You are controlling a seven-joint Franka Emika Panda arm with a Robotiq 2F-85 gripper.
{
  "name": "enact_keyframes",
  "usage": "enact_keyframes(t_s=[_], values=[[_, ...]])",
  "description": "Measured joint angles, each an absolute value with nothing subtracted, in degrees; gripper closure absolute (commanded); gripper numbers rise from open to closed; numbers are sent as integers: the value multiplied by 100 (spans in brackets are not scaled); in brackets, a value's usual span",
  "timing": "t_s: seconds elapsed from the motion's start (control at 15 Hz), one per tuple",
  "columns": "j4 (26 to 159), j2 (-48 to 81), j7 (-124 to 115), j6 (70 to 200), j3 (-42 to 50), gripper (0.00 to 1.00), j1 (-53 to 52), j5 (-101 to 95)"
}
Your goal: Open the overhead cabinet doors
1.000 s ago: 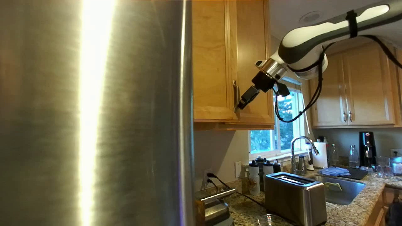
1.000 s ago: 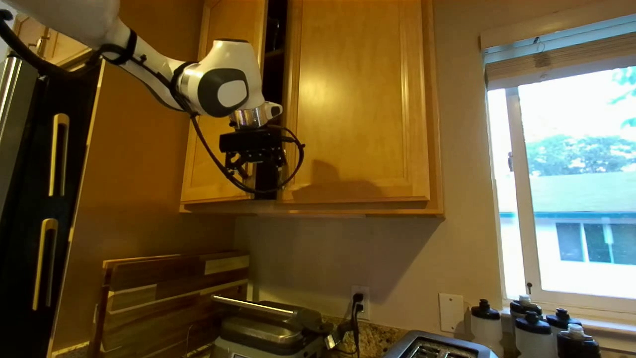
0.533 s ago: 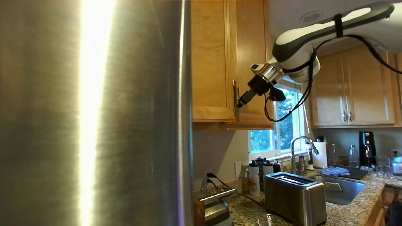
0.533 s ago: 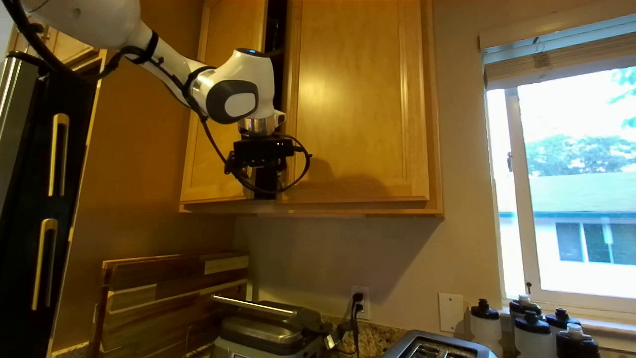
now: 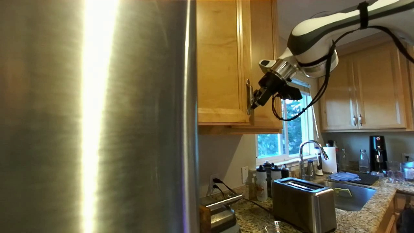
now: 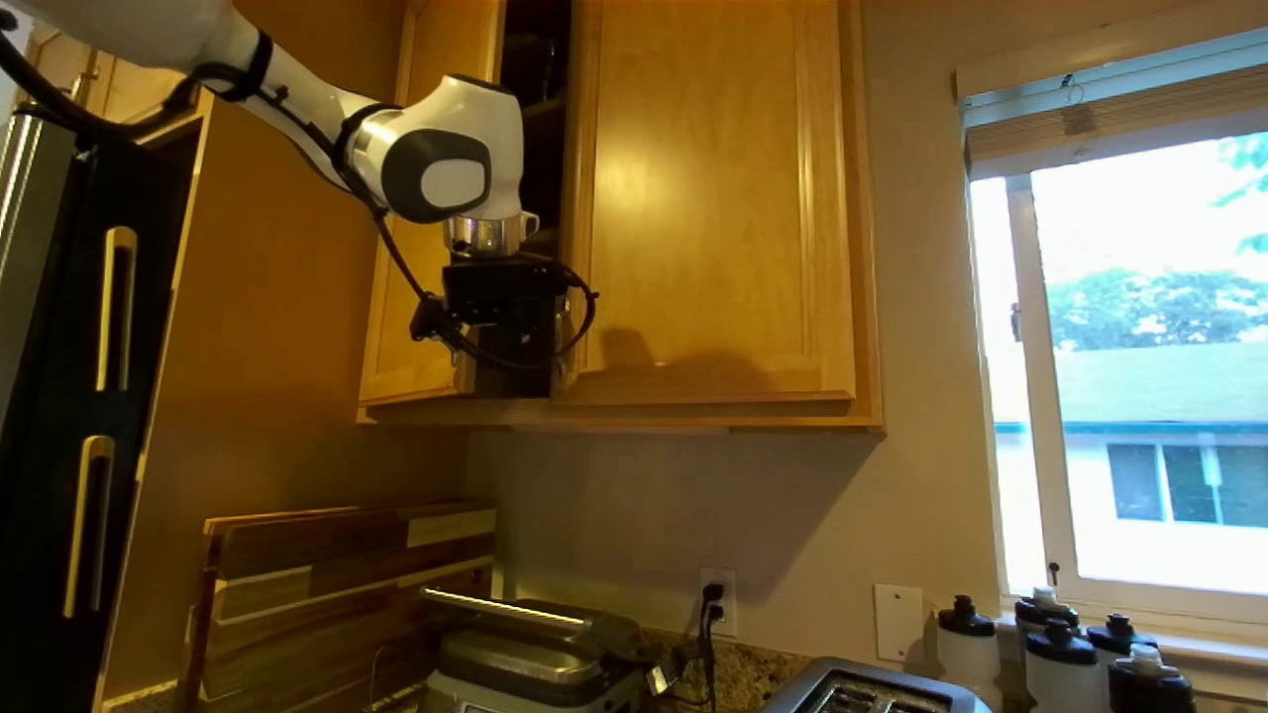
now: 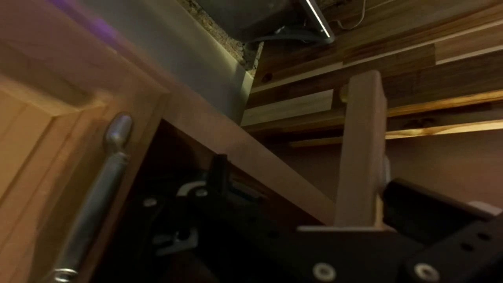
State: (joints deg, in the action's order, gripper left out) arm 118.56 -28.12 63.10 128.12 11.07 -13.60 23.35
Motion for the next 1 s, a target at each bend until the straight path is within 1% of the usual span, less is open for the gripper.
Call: enact_keyframes(t_s=[0.33,0.53,0.73,1.0], values=[[12193,-3589,5647,11867,463,0,-1049,1931],[12450,-4126,5071,11431,44,0,-1045,1749],[12684,-4535,4435,11368,-350,0,-1054,1608],[12779,-4722,3775,11366,-558,0,-1114,1455]])
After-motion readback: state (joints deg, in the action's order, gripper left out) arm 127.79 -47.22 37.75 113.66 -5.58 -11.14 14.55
